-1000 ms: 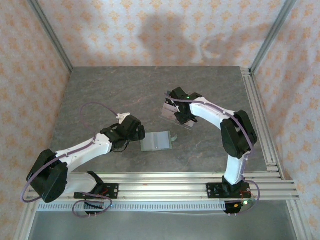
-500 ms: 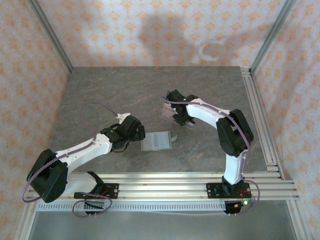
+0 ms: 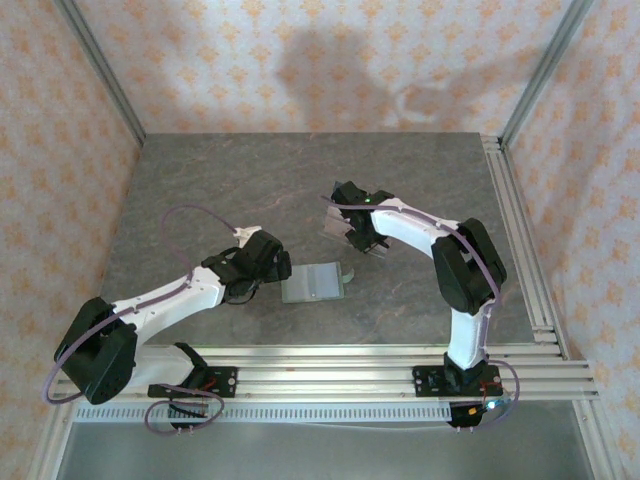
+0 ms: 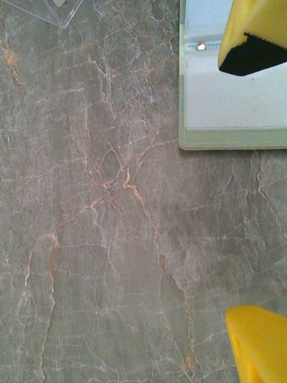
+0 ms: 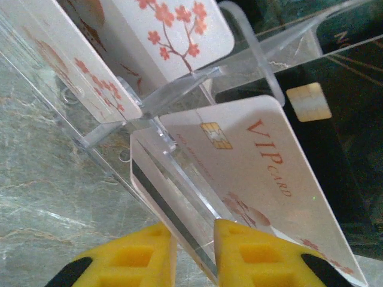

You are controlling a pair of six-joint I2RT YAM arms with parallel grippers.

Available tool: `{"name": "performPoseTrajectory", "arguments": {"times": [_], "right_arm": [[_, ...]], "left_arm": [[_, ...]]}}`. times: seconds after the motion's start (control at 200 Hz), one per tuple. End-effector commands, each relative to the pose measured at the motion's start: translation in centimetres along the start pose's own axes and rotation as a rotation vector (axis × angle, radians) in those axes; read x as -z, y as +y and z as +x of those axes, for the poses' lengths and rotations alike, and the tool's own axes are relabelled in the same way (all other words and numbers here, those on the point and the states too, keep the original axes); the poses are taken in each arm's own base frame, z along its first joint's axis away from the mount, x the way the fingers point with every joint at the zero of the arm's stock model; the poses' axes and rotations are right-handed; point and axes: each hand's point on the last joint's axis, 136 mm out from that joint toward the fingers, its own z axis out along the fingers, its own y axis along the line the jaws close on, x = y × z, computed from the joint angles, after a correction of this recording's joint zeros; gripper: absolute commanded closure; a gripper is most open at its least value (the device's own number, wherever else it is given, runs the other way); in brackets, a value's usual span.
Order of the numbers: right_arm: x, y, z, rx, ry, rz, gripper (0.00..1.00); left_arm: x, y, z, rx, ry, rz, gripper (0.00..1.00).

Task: Put the credit cards into the card holder
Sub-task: Pick up the credit card from the storage box.

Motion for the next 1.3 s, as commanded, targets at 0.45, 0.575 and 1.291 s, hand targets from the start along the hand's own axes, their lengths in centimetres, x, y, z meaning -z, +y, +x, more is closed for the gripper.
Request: {"name": "performPoseTrajectory", "arguments": {"times": [0.45, 0.575, 1.291], "right_arm": [[1.4, -1.0, -0.4, 0.061, 0.015, 0.030, 0.93], [2.0, -1.0, -0.8, 0.063, 0.004, 0.020, 0.96], [11.7, 0.3, -3.0, -0.142, -0.216, -0.182, 1.00]], "left_arm": [[-0.5, 0.0, 0.2, 0.011, 0.010, 0.001, 0.00], [-0.6, -0.2, 0.2, 0.011, 0.012, 0.005, 0.00], [-0.7, 0.2, 0.7, -0.137, 0.067, -0.049, 0.00]]}}
